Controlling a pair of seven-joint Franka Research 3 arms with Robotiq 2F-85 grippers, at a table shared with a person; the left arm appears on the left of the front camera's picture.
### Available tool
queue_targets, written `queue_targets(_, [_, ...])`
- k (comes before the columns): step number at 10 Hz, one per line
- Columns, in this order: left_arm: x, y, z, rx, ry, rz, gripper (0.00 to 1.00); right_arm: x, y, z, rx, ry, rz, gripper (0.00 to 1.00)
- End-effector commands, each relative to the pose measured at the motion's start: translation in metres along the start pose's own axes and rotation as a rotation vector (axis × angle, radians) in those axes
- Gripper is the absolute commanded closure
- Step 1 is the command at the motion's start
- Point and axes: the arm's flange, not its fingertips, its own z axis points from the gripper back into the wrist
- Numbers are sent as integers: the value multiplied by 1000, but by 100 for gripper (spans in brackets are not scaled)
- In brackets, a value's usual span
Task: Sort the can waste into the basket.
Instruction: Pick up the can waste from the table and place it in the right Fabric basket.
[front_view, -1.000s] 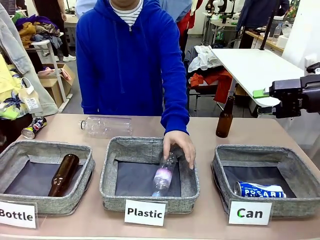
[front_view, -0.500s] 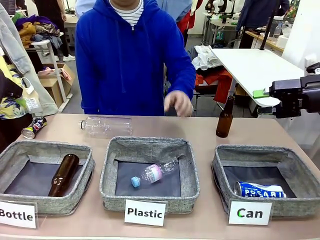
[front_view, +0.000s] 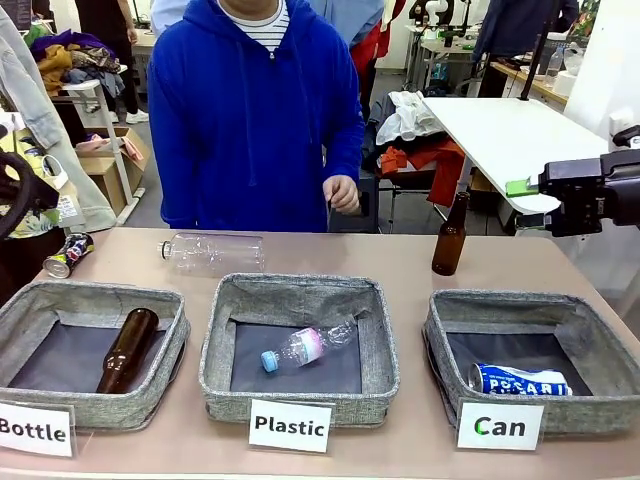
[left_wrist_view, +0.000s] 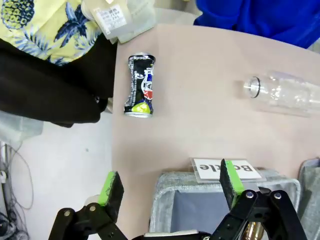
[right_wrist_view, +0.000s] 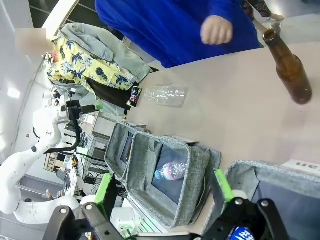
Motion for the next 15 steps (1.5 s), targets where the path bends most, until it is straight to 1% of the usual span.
queue_targets(1, [-1, 4, 10, -8, 10, -8, 0, 2, 1, 1, 4, 8, 11, 0])
queue_targets(2, [0, 0, 0, 0, 0, 0, 0, 2, 1, 1, 4, 8, 11, 0])
queue_targets(3, [28, -1, -28, 40, 70, -48, 0, 2, 1, 1, 4, 8, 11, 0])
queue_targets(4, [50, 2, -56, 60, 80, -79, 0, 2, 1, 1, 4, 8, 11, 0])
queue_targets(5, [56, 5, -79, 28, 129, -120, 0, 2, 1, 1, 4, 8, 11, 0])
queue_targets(7, [71, 18, -128, 39, 226, -75, 0, 2, 1, 1, 4, 8, 11, 0])
queue_targets(8, [75, 22, -153, 54, 231, -43, 0, 2, 1, 1, 4, 8, 11, 0])
queue_targets(9, [73, 25, -174, 49, 235, -95, 0, 2, 1, 1, 4, 8, 11, 0])
queue_targets(10, [74, 29, -189, 124, 214, -100, 0, 2, 1, 1, 4, 8, 11, 0])
queue_targets(13, [76, 32, -208, 75, 254, -171, 0, 2, 1, 1, 4, 8, 11, 0])
queue_targets(15, [78, 33, -215, 77, 280, -166, 0, 2, 1, 1, 4, 8, 11, 0])
